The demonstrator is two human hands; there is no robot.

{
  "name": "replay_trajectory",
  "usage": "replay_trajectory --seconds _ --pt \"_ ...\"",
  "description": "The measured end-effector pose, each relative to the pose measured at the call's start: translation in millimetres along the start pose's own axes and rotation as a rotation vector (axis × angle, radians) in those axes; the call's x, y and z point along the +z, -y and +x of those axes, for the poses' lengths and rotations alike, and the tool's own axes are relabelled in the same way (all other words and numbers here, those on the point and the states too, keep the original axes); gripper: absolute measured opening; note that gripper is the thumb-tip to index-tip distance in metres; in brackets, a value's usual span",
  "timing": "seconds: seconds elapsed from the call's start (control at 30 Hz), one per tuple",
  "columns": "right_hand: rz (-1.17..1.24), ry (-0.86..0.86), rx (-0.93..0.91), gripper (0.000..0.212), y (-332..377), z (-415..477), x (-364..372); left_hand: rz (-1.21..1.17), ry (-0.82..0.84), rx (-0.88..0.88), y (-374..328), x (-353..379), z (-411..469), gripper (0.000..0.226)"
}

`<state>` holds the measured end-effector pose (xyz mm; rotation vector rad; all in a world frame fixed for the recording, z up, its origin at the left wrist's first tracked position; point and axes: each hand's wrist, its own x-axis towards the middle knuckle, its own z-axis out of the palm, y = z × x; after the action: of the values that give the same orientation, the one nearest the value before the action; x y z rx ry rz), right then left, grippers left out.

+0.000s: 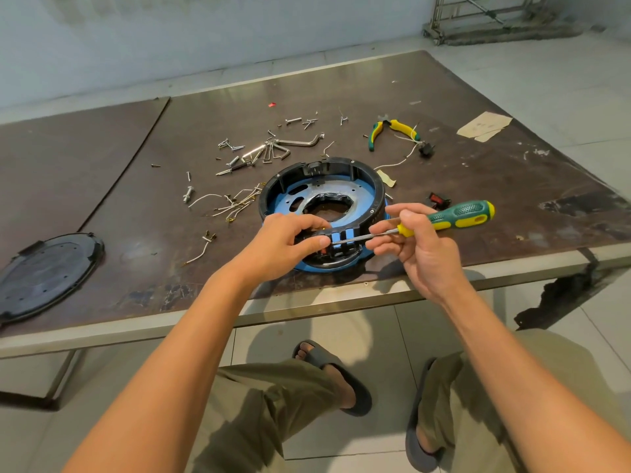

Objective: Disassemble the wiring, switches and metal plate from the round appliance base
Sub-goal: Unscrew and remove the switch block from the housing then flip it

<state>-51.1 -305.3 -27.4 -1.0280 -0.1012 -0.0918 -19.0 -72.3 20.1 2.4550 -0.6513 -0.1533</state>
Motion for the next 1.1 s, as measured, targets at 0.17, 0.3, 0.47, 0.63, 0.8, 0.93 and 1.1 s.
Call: replay_trajectory --seconds 0.17,0.3,0.47,0.63,0.8,0.93,1.1 --pt "0.111 -0.178 0.176 0.017 -2.8 4.6 4.9 -0.019 0.007 -0.009 0.2 0.0 1.0 0.027" --pt "0.104 -0.216 0.209 0.017 -1.6 13.6 6.8 -0.009 0.003 -0.001 0.4 0.2 1.2 0.026" --pt "0.110 -0.211 0.213 0.017 -3.2 11.1 4.1 0.009 0.009 -0.013 1.2 1.1 3.0 0.029" --pt "0.020 -0.082 0.052 0.018 -6.2 -2.5 1.3 0.030 0.002 0.010 2.5 2.3 2.1 0.028" --pt "0.011 -0.169 0.097 0.017 -6.0 2.7 6.8 0.019 -0.007 -0.004 -0.3 1.9 1.4 0.028" --pt "0.037 -0.245 0.193 0.017 -5.7 14.9 10.0 0.013 0.000 -0.020 -2.8 0.7 1.0 0.028" --pt "0.078 -0.260 0.262 0.015 -6.0 21.7 10.2 0.036 0.027 -0.030 -2.1 0.7 2.2 0.030"
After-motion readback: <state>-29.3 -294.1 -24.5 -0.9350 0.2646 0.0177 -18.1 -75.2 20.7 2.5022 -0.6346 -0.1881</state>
